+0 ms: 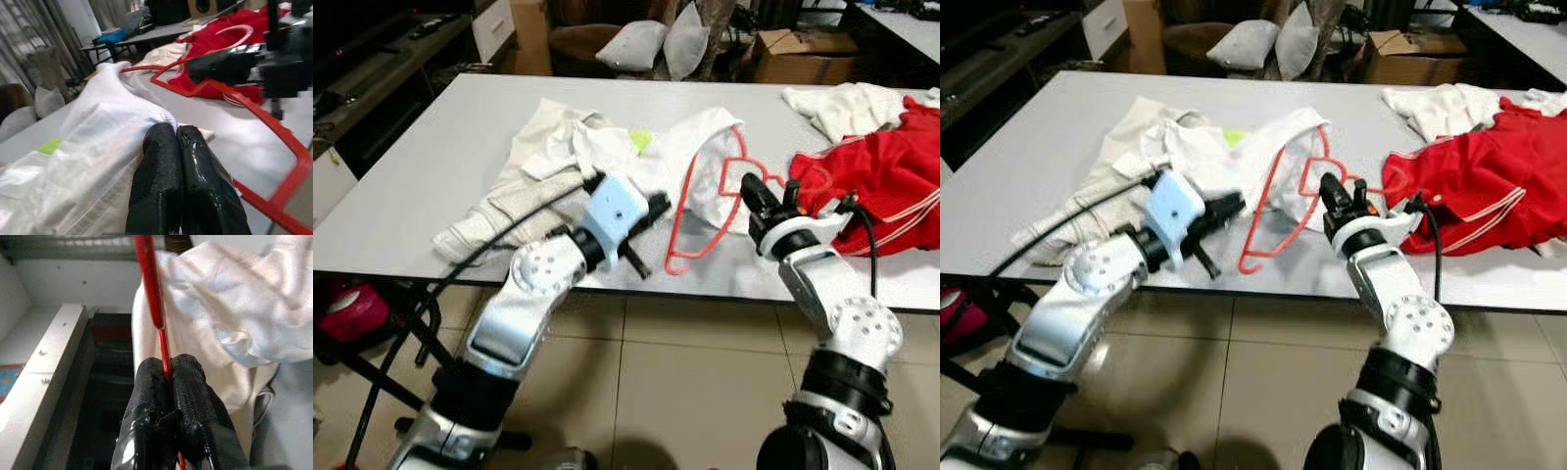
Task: Hang hanger
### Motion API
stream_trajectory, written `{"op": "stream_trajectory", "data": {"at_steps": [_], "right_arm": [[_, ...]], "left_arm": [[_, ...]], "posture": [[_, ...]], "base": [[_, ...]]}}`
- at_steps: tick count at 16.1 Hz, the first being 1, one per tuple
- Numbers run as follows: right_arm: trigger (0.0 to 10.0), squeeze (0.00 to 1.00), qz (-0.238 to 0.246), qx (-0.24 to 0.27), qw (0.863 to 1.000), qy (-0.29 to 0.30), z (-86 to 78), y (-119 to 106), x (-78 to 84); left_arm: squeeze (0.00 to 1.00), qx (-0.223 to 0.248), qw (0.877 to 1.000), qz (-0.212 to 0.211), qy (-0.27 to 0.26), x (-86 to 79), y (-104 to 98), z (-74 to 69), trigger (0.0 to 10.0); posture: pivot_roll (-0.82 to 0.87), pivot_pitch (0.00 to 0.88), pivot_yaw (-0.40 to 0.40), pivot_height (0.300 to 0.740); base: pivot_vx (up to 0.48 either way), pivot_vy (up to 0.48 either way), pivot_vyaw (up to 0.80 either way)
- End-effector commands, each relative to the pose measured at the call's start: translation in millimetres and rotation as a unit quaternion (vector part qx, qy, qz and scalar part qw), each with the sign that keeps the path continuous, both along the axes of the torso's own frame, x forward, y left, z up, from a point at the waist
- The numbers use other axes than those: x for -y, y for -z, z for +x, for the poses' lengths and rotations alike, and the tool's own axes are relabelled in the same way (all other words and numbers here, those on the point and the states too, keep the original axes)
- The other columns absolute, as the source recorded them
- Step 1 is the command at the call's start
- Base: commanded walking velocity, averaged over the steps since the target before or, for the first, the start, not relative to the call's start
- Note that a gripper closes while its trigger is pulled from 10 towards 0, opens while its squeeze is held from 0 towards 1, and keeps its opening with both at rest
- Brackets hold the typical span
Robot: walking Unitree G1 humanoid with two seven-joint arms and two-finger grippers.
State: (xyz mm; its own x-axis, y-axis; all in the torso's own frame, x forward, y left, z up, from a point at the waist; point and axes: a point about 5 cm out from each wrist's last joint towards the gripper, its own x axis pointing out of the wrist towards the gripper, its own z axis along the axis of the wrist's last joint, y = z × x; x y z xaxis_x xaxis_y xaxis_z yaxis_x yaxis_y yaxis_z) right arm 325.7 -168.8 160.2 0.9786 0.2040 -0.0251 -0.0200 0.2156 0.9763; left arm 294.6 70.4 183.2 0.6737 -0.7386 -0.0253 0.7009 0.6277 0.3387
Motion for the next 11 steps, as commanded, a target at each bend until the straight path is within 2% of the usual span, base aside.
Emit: {"op": "stream_trajectory", "data": {"at_steps": [1,4,8,9,11], "right_arm": [[10.0,0.0,0.013,-0.013,1.0,0.013,5.8,0.2,1.0],[10.0,0.0,0.038,-0.035,0.998,0.042,16.0,8.4,9.1],[10.0,0.0,0.086,-0.021,0.991,0.103,28.7,1.6,24.7],[10.0,0.0,0.1,-0.018,0.989,0.109,30.7,-0.4,25.5],[10.0,0.0,0.077,-0.002,0.994,0.072,36.3,-10.7,11.0]], "left_arm": [[0.0,0.015,1.0,0.0,0.008,2.1,-4.9,-3.1,0.0],[0.0,0.012,1.0,-0.006,0.024,2.0,-5.1,-9.7,0.0],[0.0,-0.011,0.999,0.02,0.039,-2.4,8.7,-17.5,0.0],[0.0,-0.014,0.999,0.024,0.044,-1.7,10.5,-18.7,0.0],[0.0,-0.013,0.999,0.04,0.021,-1.9,17.1,-15.1,0.0]], "posture": [[-0.02,0.0,0.021,0.74],[0.0,0.0,0.012,0.74],[0.01,0.0,0.007,0.74],[0.01,0.0,0.008,0.74],[0.01,0.0,0.01,0.74]], "base": [[0.0,0.0,0.0],[0.0,0.0,0.0],[0.0,0.0,0.0],[0.0,0.0,0.0],[0.0,0.0,0.0]]}}
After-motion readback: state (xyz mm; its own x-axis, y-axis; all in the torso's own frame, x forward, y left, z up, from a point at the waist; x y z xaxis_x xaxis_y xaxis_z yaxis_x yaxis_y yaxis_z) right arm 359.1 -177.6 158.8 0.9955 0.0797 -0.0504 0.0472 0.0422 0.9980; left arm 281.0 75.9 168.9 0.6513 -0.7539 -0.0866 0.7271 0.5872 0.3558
